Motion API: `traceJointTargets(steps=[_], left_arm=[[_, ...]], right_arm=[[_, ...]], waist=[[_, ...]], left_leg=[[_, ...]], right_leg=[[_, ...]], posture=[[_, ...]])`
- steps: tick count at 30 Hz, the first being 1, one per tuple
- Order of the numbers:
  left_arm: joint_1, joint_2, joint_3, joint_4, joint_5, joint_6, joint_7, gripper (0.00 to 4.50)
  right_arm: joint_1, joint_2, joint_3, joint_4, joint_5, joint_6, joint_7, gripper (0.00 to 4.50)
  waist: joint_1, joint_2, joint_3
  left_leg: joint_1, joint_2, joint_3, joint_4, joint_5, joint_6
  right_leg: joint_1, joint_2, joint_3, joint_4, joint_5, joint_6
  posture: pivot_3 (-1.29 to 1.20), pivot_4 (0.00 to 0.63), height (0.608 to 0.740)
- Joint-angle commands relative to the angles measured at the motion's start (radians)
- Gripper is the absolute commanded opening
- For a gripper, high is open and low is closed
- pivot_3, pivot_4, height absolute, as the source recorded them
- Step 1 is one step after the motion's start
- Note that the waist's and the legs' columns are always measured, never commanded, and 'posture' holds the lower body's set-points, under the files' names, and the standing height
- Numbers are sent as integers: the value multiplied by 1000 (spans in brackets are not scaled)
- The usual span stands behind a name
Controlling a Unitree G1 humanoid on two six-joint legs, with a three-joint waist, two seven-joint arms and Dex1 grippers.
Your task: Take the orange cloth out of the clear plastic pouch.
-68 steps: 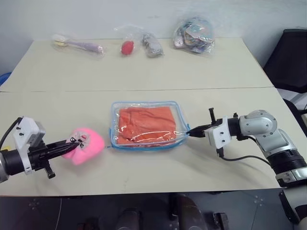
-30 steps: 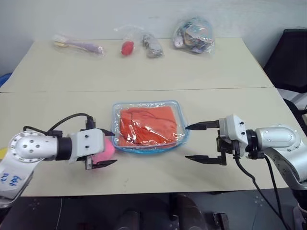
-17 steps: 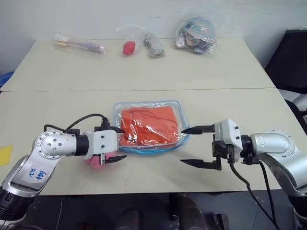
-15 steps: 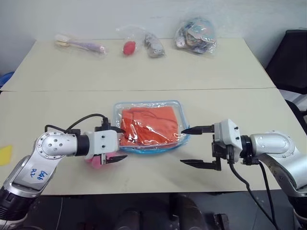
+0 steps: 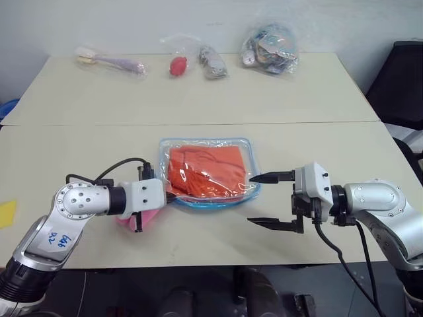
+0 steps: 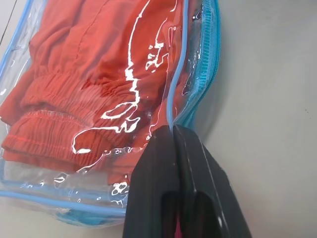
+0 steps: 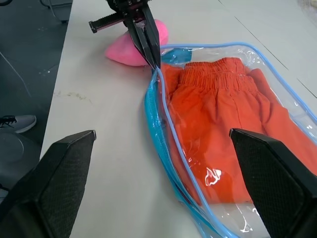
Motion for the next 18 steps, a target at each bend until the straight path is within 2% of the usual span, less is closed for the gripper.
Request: traceJointTargets(steps=[1,7,13,16,18], left_arm=[[-11,-11,4,-12,8,-10,5,9],[-23,-66,34,-21,-26,-5,28,9],[-99,-157,106,-33,-76,75,119,9],[-114,-187,114,-46,-86,119,155,0],[-108,-200,106,-69,-94,146,163,0]], right_arm=[[-11,1,-27,-20,-3,-12,-3,4500],[-13,8,-22,-15,-27,-29,-8,4500],[-6,27,18,-9,-106,-64,-25,4500],[2,49,44,-11,-131,-68,-34,3643],[-5,75,76,-6,-171,-80,-57,2899]], waist=[[0,0,0],[4,0,0],[17,-1,0],[18,-1,0],[18,-1,-1]], left_leg=[[0,0,0,0,0,0],[0,0,0,0,0,0],[0,0,0,2,0,0],[0,0,1,2,0,0],[0,0,1,2,0,0]], right_leg=[[0,0,0,0,0,0],[0,0,0,0,0,0],[0,0,0,0,1,1],[0,0,1,1,1,1],[0,0,1,1,1,1]], posture=[[0,150,740],[0,150,740],[0,150,740],[0,150,740],[0,150,740]])
